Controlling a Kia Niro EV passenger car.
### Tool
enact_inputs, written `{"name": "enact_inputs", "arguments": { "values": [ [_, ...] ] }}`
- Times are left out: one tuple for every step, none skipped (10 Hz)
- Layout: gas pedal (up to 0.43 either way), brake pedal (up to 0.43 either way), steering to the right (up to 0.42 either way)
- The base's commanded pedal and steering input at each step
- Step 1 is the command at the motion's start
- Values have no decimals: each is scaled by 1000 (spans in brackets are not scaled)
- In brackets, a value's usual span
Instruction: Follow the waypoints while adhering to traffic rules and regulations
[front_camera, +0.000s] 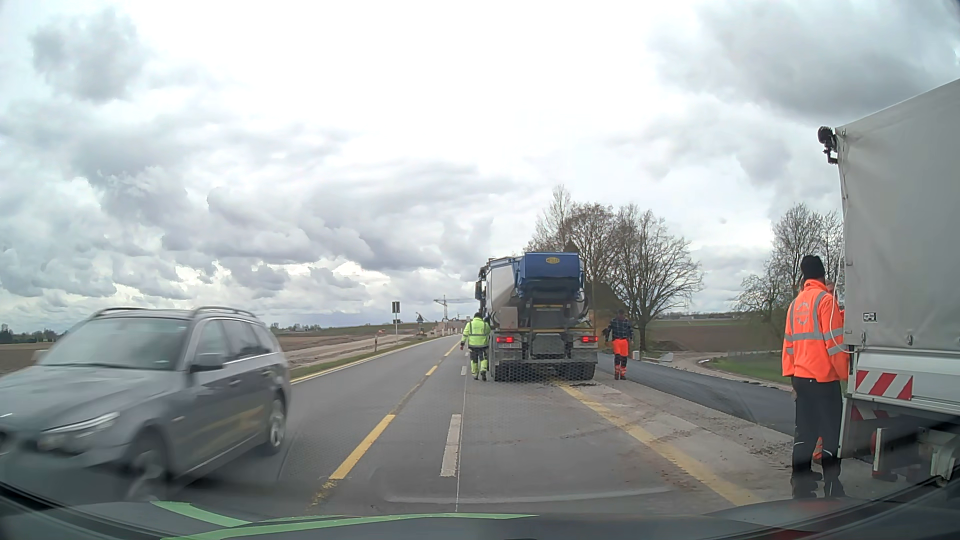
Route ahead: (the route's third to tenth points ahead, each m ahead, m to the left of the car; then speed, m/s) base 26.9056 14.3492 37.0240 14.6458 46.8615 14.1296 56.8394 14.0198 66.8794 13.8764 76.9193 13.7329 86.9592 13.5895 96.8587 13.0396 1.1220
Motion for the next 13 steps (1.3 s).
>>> {"name": "enact_inputs", "arguments": {
  "values": [
    [209, 0, -27],
    [228, 0, -43],
    [240, 0, -66],
    [260, 0, -88],
    [268, 0, -108],
    [280, 0, -130],
    [287, 0, -149],
    [287, 0, -164],
    [299, 0, -180],
    [311, 0, -188],
    [319, 0, -188],
    [319, 0, -186],
    [319, 0, -185]
  ]
}}
